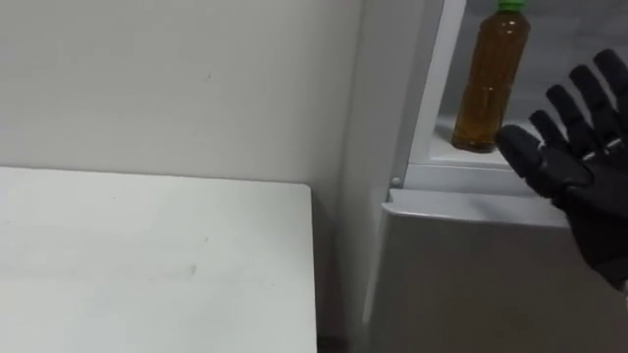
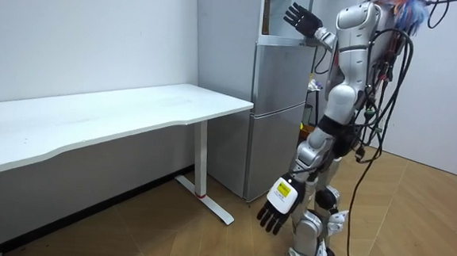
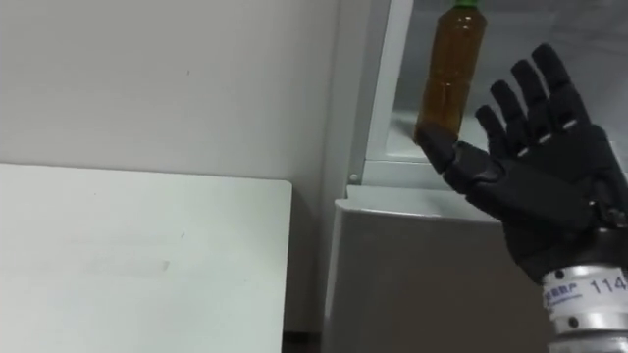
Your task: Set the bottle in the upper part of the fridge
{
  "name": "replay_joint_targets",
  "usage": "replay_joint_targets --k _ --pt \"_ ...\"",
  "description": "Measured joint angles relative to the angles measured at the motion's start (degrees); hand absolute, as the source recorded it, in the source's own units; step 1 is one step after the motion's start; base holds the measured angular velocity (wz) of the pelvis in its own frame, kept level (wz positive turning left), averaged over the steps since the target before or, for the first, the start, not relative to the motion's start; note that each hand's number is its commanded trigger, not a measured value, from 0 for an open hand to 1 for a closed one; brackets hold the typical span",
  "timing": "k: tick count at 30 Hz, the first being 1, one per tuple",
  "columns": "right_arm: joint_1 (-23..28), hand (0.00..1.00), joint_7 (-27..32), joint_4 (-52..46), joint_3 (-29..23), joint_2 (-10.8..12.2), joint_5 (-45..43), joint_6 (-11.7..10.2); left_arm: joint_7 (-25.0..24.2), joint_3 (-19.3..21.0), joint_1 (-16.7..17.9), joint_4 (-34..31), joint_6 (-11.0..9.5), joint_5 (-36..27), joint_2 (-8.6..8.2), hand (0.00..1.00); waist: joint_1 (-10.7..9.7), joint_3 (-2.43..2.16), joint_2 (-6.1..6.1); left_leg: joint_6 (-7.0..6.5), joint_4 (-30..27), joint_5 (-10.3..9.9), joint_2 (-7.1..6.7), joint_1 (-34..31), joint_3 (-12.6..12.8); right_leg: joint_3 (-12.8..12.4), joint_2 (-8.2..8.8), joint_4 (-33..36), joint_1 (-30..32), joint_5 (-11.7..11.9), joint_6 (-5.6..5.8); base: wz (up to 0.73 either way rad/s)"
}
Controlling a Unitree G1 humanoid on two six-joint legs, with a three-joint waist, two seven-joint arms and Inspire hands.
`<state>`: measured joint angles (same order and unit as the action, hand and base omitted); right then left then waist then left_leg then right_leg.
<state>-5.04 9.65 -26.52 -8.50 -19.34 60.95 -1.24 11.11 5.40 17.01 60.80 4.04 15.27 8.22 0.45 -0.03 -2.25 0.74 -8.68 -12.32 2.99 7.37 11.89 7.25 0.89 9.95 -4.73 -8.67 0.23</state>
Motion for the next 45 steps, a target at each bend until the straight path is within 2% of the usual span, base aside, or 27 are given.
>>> replay_joint_targets --k 5,7,11,14,16,22,23,24,27,34,41,43,45 --pt "0.76 0.0 -7.88 0.04 0.69 2.87 7.04 -0.18 -0.67 -0.1 -0.81 1.12 0.12 0.01 -1.21 0.0 0.15 -0.44 1.28 0.13 -0.31 -0.16 0.21 -0.77 0.29 -0.1 -0.16 0.1 0.88 0.04 -0.06 -0.03" --pt "1.04 0.0 -11.09 0.12 1.4 4.64 9.35 -0.64 -0.84 -0.2 -1.26 1.53 0.14 0.02 -1.38 0.0 0.15 -0.35 1.55 0.15 -0.57 -0.16 0.31 -0.87 0.34 -0.12 -0.27 0.08 1.0 0.05 -0.08 0.0" --pt "2.15 0.0 -16.38 1.14 2.93 5.95 10.95 -1.39 -0.93 -2.1 -1.52 1.7 -0.55 -0.01 -1.3 0.0 0.15 -0.39 1.38 0.17 -0.59 -0.19 0.31 -0.87 0.35 -0.14 -0.29 0.07 0.96 0.05 -0.08 0.0" --pt "6.55 0.0 -21.0 2.72 4.87 6.12 11.88 -1.33 -0.89 -3.39 -1.77 1.96 -0.62 0.03 -1.2 0.0 1.28 -0.49 1.23 0.19 -0.61 -0.3 0.31 -0.9 0.4 -0.05 -0.28 0.06 0.98 0.05 -0.08 0.0" --pt "9.37 0.0 -23.49 4.11 5.66 6.11 14.79 -0.23 -0.9 -3.64 -2.41 2.39 -0.61 -0.04 -1.21 0.0 1.75 -0.49 1.23 0.12 -0.75 -0.35 0.29 -0.99 0.38 -0.06 -0.23 0.07 0.97 0.05 -0.08 0.0" --pt "10.78 0.0 -27.82 6.41 5.62 6.12 22.06 0.01 -0.89 -4.7 -2.16 2.52 -0.54 -0.32 -1.25 0.0 1.8 -0.59 1.97 0.11 -0.94 -0.36 0.29 -0.92 0.37 -0.01 -0.21 0.07 0.76 0.06 -0.1 0.0" --pt "10.82 0.0 -28.5 7.03 5.63 6.12 22.24 0.01 -0.89 -4.82 -2.01 2.64 -0.54 -0.73 -1.25 0.0 1.78 -0.53 2.22 0.11 -0.93 -0.36 0.29 -0.83 0.38 -0.01 -0.21 0.07 0.67 0.06 -0.1 0.0" --pt "10.84 0.0 -29.68 8.48 5.62 6.12 22.31 0.01 -0.87 -4.9 -2.04 2.84 -0.54 -1.11 -1.28 0.0 1.67 -0.72 2.14 0.11 -0.93 -0.36 0.28 -0.77 0.37 0.0 -0.19 0.1 0.61 0.06 -0.1 0.0" --pt "11.29 0.0 -31.79 11.82 5.54 6.12 22.46 0.02 -0.67 -5.13 -1.82 3.33 -0.61 -1.17 -1.31 0.0 1.47 -0.78 2.52 0.1 -1.0 -0.36 0.25 -0.71 0.35 -0.02 -0.17 0.1 0.49 0.06 -0.1 0.0" --pt "14.4 0.0 -35.04 18.25 4.32 6.14 21.59 0.13 -1.07 -4.43 -1.6 3.19 -0.49 -0.9 -1.61 0.0 1.51 -0.77 2.89 0.11 -0.99 -0.36 0.2 -0.76 0.37 -0.24 -0.21 -0.25 0.5 0.06 -0.1 0.0" --pt "17.18 0.0 -36.03 22.07 3.42 6.69 22.09 0.11 -1.73 -4.39 -1.83 3.2 -0.65 -1.26 -1.59 0.0 1.28 -0.61 2.46 0.11 -1.07 -0.36 0.18 -0.68 0.37 -0.15 -0.17 -0.38 0.77 0.04 -0.08 0.0" --pt "18.05 0.0 -36.49 24.49 2.64 8.09 22.29 0.07 -1.72 -4.44 -1.84 3.2 -0.63 -2.25 -1.56 0.0 1.18 -0.55 2.37 0.11 -1.08 -0.36 0.19 -0.6 0.36 -0.2 -0.19 -0.67 0.75 0.01 -0.07 0.0" --pt "18.61 0.0 -36.48 26.92 2.58 8.52 23.34 0.12 -1.72 -4.44 -2.3 3.21 -0.63 -2.27 -1.57 0.0 1.16 -0.58 2.15 0.11 -0.98 -0.36 0.18 -0.65 0.36 -0.21 -0.21 -1.09 0.75 0.04 -0.1 0.0"
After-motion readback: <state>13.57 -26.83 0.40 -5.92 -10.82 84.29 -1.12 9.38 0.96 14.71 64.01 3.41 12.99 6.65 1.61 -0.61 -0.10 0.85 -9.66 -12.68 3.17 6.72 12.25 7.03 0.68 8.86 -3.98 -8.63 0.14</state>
